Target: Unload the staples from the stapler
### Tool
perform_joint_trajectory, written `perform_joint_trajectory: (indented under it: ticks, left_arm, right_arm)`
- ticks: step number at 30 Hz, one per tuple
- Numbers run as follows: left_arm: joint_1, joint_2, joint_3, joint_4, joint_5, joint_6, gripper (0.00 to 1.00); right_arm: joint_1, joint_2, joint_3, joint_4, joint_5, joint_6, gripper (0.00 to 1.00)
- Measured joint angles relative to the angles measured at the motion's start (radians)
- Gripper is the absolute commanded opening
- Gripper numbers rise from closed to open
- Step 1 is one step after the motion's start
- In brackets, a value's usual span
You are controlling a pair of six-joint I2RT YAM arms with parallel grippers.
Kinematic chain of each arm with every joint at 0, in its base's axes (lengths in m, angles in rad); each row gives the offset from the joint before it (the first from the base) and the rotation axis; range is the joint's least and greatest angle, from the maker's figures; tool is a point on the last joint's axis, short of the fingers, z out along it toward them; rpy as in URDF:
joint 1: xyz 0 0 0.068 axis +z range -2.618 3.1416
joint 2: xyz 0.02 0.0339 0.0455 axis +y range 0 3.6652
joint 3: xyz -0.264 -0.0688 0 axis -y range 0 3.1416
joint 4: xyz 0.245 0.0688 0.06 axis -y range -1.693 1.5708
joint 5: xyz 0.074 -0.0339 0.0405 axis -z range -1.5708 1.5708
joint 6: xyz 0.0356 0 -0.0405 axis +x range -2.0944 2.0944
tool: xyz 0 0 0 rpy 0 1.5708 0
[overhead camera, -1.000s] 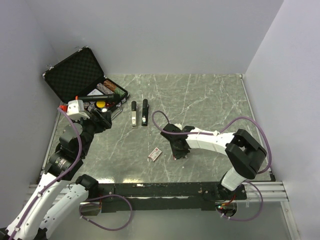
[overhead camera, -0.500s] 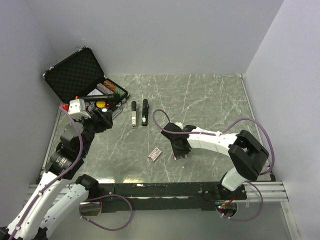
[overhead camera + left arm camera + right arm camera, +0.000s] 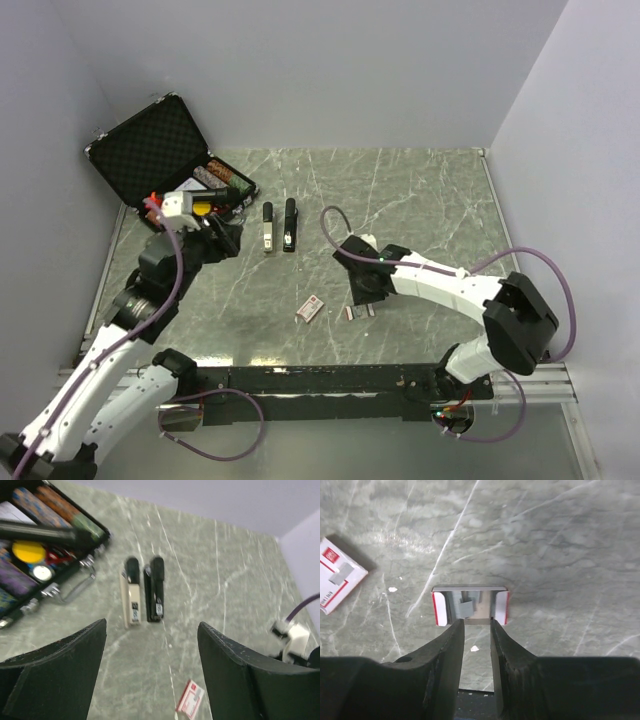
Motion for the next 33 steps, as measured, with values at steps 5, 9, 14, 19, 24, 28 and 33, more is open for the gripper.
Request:
perform_joint_trajectory:
  ticks: [5,9,14,19,24,28,33]
  left_arm:
    - [0.0,0.114,-0.009,0.011,0.127,-0.053,0.74]
    - [-0.019,0.157,-0.067,0.024,0.194,-0.109,0.72]
    - [-0.083,0.198,-0.083,0.028,0.227,-0.154,0.66]
    - [-0.183,0.242,-0.12,0.05,0.223,-0.2,0.51]
    - [-0.236,0.257,-0.191,0.051,0.214,-0.246,0.37]
    - [-0.264,0.271,-0.229,0.058,0.207,-0.279,0.24]
    - [-0.296,0.293,-0.255,0.075,0.206,-0.311,0.1]
  right_arm:
    - [-0.047,-0.08,-0.021,0.0,0.012,0.0,0.35]
    - [-0.1,-0.132,-0.066,0.003,0.008,-0.001,0.35]
    - [-0.14,-0.14,-0.105,0.012,-0.023,-0.003,0.34]
    - [-0.149,-0.141,-0.129,0.04,-0.059,-0.004,0.33]
    - [-0.153,-0.142,-0.15,0.063,-0.08,-0.004,0.33]
    - [-0.154,-0.142,-0.152,0.072,-0.094,-0.004,0.33]
    - [-0.156,-0.142,-0.153,0.09,-0.106,-0.004,0.33]
